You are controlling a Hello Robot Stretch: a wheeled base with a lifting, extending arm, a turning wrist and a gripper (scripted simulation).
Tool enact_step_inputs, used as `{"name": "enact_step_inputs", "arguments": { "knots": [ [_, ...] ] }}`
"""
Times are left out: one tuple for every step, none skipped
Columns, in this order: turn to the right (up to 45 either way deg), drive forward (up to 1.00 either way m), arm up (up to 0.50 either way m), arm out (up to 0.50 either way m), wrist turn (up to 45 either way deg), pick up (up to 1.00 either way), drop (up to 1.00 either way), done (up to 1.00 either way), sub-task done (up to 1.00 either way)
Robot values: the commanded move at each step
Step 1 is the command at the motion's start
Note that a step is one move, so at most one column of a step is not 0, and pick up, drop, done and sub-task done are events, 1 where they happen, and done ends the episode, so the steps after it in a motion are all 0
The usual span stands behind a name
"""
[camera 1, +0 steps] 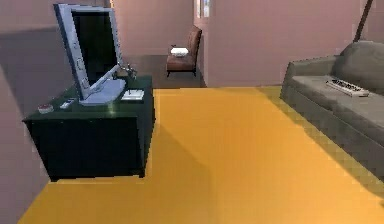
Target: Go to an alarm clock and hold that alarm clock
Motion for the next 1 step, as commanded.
{"name": "enact_step_inputs", "arguments": {
  "knots": [
    [-3.0,0.00,0.00,0.00,0.0,0.00,0.00,0.00,0.00]
  ]
}}
